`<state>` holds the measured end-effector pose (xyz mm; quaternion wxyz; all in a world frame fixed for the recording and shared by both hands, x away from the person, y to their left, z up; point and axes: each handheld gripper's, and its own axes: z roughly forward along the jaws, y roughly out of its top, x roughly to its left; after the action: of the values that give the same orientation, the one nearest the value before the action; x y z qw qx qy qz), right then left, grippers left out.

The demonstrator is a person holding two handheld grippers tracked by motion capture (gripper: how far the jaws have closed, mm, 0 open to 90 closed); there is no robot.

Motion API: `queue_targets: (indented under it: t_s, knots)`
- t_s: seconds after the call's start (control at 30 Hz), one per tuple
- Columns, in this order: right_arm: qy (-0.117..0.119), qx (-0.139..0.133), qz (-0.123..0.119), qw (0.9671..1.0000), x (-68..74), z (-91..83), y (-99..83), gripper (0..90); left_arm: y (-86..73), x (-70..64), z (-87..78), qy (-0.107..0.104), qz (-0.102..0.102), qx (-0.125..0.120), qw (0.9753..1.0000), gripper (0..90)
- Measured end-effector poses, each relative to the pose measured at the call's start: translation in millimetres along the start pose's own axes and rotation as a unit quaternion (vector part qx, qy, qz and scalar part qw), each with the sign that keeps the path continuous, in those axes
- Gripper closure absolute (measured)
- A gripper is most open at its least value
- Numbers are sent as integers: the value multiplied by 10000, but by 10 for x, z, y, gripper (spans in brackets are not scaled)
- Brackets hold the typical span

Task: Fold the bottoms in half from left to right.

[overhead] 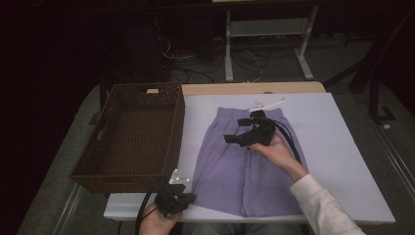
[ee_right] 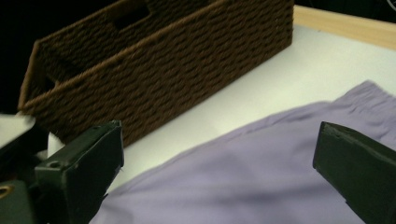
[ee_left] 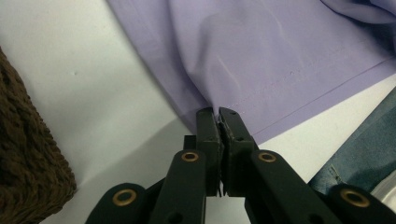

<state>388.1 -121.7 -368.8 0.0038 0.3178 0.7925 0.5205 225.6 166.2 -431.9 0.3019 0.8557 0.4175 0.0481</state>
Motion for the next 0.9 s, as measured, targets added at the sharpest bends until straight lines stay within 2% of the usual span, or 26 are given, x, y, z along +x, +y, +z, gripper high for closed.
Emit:
queue_targets:
  t_s: [0.13, 0.4, 0.57, 0.9]
  knots:
    - [-44, -29, 35, 10000, -74, 86, 84, 19, 2, 16, -3, -68, -1, -18, 10000, 879]
    - [-174, -48, 13, 9998, -182, 257, 289, 26, 9, -24, 5, -195, 175, -82, 9996, 878]
    - [-256, 12, 49, 9997, -249, 376, 370, 26, 14, -29, -8, -273, 238, -117, 9993, 878]
    - [-431, 204, 77, 9988, -372, 648, 477, 26, 12, -19, -32, -417, 224, -248, 9986, 875]
